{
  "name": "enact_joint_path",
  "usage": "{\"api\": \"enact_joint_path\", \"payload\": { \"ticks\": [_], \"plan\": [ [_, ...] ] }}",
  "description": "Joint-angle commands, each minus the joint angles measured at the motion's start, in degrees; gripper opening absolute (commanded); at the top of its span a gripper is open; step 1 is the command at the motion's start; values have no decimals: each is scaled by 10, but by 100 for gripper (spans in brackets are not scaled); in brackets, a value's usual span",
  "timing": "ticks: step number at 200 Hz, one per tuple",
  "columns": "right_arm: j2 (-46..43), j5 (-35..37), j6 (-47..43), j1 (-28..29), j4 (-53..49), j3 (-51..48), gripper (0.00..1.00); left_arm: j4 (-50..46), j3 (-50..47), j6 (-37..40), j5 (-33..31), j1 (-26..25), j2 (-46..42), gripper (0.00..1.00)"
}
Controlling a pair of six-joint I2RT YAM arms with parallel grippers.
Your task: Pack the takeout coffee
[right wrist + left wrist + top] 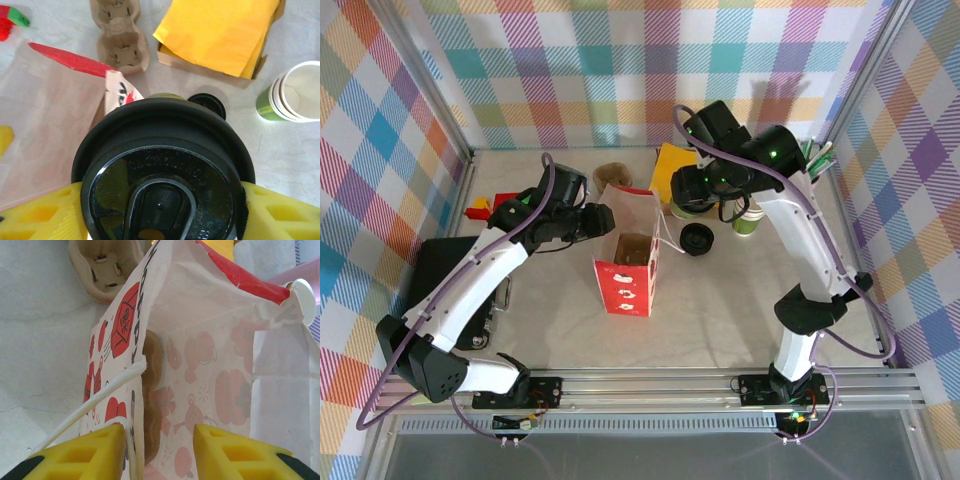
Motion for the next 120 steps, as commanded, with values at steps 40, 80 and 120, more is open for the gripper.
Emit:
{"api": "enact_joint_path", "payload": {
  "ticks": [40,80,120],
  "plan": [
    [9,-40,6,42,55,31,63,18,-14,-8,5,-7,-19,40],
    [8,-50,7,54,87,32,62,20,-19,-11,5,-8,-24,41],
    [10,-72,11,65,112,32,62,21,-20,-17,10,-8,-33,41]
  ]
}}
